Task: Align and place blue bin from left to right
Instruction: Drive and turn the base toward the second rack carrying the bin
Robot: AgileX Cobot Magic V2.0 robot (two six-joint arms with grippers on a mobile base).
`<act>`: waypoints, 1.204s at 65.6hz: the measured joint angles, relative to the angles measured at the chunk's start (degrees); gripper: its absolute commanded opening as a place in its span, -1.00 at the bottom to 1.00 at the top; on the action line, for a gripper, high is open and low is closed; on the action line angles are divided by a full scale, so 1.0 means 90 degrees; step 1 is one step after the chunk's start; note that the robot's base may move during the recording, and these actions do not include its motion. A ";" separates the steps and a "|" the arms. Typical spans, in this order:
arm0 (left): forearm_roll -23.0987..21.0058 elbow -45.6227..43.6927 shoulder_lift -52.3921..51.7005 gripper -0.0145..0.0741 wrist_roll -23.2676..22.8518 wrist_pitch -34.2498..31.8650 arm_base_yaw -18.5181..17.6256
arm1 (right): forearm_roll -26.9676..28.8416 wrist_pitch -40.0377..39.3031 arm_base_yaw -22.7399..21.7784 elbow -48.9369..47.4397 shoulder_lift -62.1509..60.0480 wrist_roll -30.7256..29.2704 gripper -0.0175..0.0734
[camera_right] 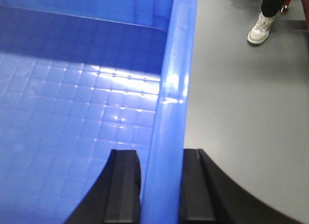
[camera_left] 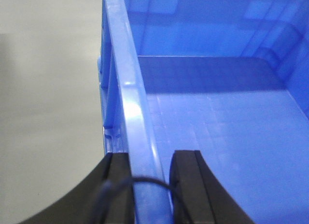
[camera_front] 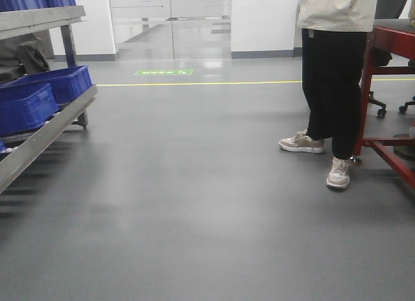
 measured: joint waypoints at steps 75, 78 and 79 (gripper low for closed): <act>0.0000 0.0000 0.0000 -0.92 0.0000 0.0000 0.0000 | 0.0000 0.0000 0.0000 0.0000 0.0013 0.0000 -0.95; 0.0000 0.0000 0.0000 -0.92 0.0000 0.0000 0.0000 | 0.0000 0.0000 0.0000 0.0000 0.0013 0.0000 -0.95; 0.0000 0.0000 0.0000 -0.92 0.0000 0.0000 0.0000 | 0.0000 0.0000 0.0000 0.0000 0.0013 0.0000 -0.95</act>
